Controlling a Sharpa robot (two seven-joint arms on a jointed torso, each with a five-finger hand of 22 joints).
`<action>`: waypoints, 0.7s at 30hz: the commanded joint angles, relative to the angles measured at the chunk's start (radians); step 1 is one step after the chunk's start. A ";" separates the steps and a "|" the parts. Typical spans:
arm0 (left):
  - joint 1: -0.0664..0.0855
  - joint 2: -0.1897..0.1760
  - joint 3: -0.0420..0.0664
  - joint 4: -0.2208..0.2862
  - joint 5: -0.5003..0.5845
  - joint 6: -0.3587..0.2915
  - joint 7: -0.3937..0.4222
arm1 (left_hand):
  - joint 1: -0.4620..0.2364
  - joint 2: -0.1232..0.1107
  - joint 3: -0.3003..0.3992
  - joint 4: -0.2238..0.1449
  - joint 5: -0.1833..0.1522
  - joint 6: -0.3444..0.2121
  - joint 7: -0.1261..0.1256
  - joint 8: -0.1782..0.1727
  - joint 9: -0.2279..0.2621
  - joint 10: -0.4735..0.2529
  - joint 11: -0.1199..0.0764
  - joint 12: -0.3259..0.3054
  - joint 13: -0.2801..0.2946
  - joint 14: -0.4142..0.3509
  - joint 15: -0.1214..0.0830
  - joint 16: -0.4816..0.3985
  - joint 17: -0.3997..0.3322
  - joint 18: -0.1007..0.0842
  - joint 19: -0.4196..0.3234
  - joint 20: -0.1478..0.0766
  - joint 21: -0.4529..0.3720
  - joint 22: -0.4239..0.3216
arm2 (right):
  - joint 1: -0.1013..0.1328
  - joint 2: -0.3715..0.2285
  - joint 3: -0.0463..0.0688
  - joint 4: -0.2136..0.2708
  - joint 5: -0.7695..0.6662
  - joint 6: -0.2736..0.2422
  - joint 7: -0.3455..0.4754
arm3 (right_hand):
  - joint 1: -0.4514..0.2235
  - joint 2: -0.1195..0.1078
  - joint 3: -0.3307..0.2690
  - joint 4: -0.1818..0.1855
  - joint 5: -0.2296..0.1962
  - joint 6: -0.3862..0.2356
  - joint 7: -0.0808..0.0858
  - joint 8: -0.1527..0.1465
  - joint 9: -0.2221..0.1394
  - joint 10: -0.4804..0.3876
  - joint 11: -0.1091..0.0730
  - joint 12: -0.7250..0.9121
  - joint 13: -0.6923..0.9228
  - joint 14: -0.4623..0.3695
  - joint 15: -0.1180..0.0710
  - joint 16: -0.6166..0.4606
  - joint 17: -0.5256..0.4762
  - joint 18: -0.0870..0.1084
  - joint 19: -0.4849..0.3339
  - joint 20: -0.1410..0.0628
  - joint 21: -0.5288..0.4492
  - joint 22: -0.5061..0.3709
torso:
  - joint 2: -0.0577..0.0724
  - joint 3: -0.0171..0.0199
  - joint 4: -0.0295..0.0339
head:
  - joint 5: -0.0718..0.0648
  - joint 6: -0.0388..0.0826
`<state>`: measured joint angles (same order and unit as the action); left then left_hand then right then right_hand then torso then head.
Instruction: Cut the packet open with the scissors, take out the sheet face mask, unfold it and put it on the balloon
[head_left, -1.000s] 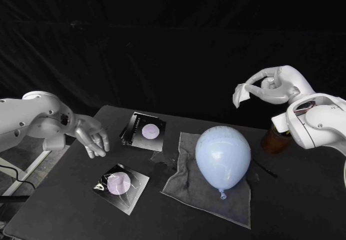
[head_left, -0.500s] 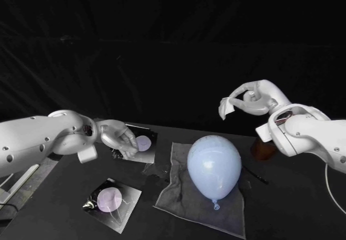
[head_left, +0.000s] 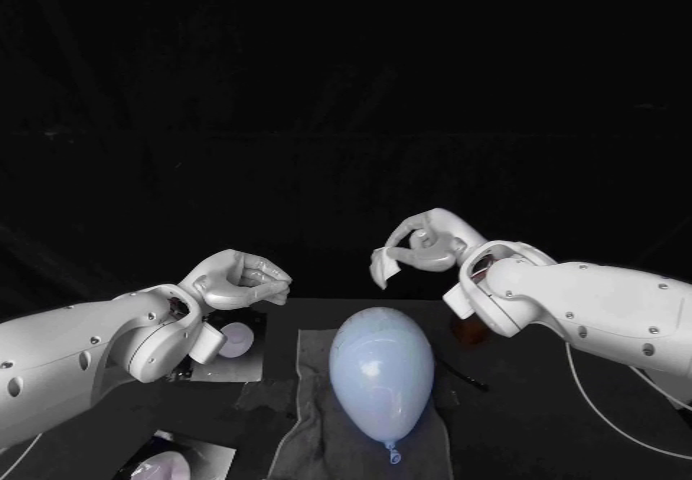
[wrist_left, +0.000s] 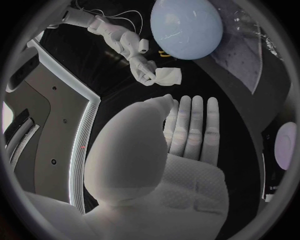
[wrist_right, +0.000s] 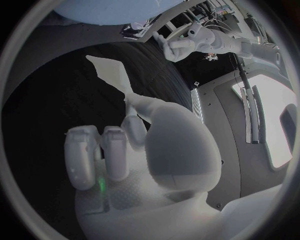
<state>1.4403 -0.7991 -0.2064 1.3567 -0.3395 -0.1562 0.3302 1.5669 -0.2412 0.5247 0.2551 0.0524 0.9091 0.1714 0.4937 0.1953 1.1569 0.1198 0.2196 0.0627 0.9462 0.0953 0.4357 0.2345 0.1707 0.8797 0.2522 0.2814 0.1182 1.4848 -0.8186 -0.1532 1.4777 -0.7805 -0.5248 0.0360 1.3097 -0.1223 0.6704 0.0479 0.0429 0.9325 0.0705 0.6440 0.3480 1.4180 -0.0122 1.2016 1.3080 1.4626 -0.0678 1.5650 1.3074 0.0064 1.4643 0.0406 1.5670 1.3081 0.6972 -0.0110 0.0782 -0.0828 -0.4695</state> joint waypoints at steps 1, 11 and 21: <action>-0.014 0.032 0.018 -0.009 0.105 -0.114 0.140 | -0.016 0.001 0.008 0.000 -0.002 0.009 0.000 -0.012 -0.002 0.009 0.000 -0.021 0.001 -0.003 0.007 -0.018 0.002 0.002 -0.024 0.009 -0.014 -0.008 | 0.000 0.011 0.000 0.000 -0.005 0.088 -0.011 | 0.005 0.003 -0.001 -0.005 0.006 0.007 -0.003 0.007 0.007 0.002 0.003 -0.005 0.002 0.106 -0.004 0.001 0.256 -0.006 0.106 -0.004 0.004 0.263 | 0.003 0.0004 0.0001 | -0.030 0.021; -0.065 0.119 0.082 -0.040 0.120 -0.167 0.195 | -0.057 -0.031 -0.026 0.013 -0.004 -0.053 0.028 -0.094 -0.015 -0.044 0.039 -0.121 0.000 -0.119 0.053 -0.126 -0.013 -0.023 -0.143 0.039 -0.095 -0.048 | 0.003 0.025 0.001 0.021 -0.006 0.130 -0.007 | 0.005 0.004 -0.001 -0.006 0.006 0.006 -0.002 0.006 0.007 0.001 0.003 -0.006 0.001 0.106 -0.003 0.000 0.254 -0.006 0.106 -0.003 0.004 0.263 | 0.002 -0.0003 -0.0027 | -0.033 0.005; -0.079 0.171 0.097 -0.085 0.116 -0.063 0.177 | -0.024 0.033 -0.345 0.015 -0.003 -0.258 -0.025 -0.246 -0.066 -0.279 0.053 -0.157 0.000 -0.334 0.134 -0.293 -0.084 -0.109 -0.492 0.042 -0.228 -0.076 | 0.012 0.051 0.003 0.016 -0.033 0.156 0.012 | 0.006 0.005 -0.001 -0.006 0.006 0.006 -0.002 0.006 0.007 0.001 0.003 -0.006 0.001 0.106 -0.003 0.000 0.255 -0.006 0.106 -0.003 0.004 0.263 | 0.003 -0.0007 -0.0017 | -0.010 -0.013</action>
<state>1.3616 -0.6347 -0.1110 1.2762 -0.2337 -0.2844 0.4929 1.5427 -0.2127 0.1907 0.2700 0.0525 0.6661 0.1503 0.2560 0.1333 0.8887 0.1753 0.0659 0.0629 0.6213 0.2205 0.1480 0.1532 0.0741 0.4055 0.2933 0.0583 0.0437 1.4950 -0.7715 -0.1514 1.4964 -0.7864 -0.4066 0.0302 1.3095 -0.1226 0.6703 0.0480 0.0461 0.9324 0.0666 0.6476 0.3481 1.4180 -0.0122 1.2015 1.3070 1.4626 -0.0677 1.5601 1.3081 0.0063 1.4638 0.0412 1.5647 1.3073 0.7001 -0.0116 0.0767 -0.0983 -0.4808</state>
